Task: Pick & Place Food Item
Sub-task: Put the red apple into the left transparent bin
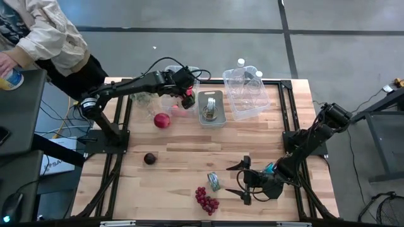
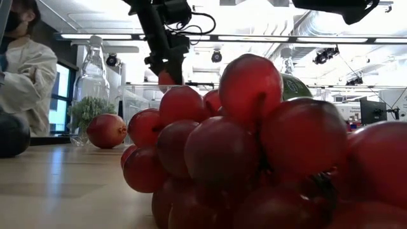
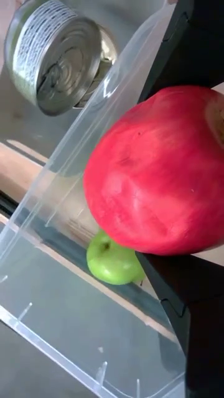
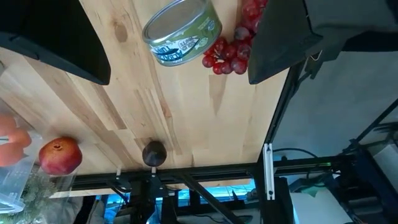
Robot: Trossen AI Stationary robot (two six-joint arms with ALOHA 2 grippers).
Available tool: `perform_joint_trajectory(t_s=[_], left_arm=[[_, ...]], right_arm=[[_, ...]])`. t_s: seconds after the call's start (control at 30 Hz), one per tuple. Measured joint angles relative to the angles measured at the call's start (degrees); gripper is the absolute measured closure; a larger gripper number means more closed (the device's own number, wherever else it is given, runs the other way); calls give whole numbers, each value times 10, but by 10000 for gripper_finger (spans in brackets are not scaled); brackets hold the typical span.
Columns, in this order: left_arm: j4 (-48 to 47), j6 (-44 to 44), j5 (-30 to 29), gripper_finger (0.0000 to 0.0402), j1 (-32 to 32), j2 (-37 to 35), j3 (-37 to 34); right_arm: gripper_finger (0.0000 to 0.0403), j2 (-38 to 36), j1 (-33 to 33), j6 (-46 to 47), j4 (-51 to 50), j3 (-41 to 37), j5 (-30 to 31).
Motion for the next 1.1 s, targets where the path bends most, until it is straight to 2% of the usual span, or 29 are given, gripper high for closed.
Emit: perform_joint_trajectory(t_s=[0.13, 0.33, 0.7, 0.87, 1.1], left_arm=[[11, -6, -20, 52, 0, 1, 0], [11, -53, -103, 52, -6, 1, 0], [11, -59, -133, 52, -11, 1, 0], [2, -3, -127, 51, -24, 1, 0], [3, -12, -136, 12, -26, 1, 0]], right_arm=[[33, 0, 0, 0, 0, 0, 0], [33, 0, 0, 0, 0, 0, -26], [33, 0, 0, 2, 0, 0, -30], [33, 0, 0, 2, 0, 0, -30], [33, 0, 0, 10, 0, 0, -28]])
